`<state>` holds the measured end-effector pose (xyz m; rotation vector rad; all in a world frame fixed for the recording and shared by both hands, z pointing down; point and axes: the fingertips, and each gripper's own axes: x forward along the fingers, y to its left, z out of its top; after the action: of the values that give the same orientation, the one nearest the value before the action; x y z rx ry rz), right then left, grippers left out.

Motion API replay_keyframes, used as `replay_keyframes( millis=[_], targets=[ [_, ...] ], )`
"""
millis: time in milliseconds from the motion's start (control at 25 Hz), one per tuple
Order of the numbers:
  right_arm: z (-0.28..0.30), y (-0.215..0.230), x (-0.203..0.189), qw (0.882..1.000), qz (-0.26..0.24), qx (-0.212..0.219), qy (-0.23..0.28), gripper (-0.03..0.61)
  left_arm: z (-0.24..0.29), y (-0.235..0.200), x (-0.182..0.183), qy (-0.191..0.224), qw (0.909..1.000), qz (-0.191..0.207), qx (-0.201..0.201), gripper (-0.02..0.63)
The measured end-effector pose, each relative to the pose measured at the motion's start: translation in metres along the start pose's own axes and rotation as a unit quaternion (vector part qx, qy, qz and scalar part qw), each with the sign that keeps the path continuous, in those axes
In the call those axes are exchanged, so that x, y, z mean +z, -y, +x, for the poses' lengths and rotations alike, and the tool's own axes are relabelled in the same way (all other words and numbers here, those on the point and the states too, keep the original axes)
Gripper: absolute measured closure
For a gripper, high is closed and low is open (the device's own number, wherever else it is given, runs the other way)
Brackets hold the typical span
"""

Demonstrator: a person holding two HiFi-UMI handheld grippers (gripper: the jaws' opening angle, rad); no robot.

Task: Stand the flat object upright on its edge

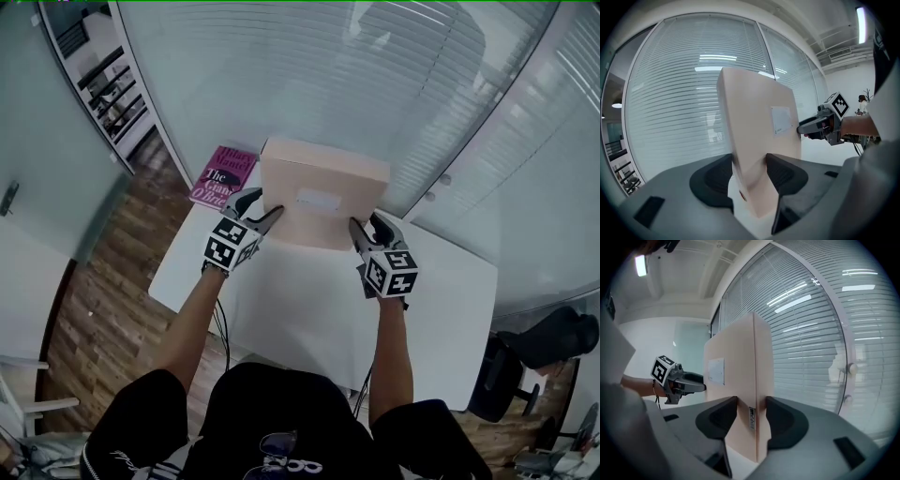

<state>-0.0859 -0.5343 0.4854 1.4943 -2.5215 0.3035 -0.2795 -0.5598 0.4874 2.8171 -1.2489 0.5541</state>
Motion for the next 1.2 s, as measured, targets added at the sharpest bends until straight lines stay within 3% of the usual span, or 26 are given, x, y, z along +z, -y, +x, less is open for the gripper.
replay_keyframes(
  millis=[480,1200],
  targets=[
    [0.051,-0.026,0.007,1.000,0.008,-0.031,-0.001,0.371,0.006,-0.063,-0.013,-0.006,0.9995,0.019,-0.024,0.370],
    [0.164,0.001,0.020,0.998,0.007,-0.069,-0.011,0.374,0.083,-0.164,-0.022,-0.029,0.9975,0.062,-0.015,0.373]
  ],
)
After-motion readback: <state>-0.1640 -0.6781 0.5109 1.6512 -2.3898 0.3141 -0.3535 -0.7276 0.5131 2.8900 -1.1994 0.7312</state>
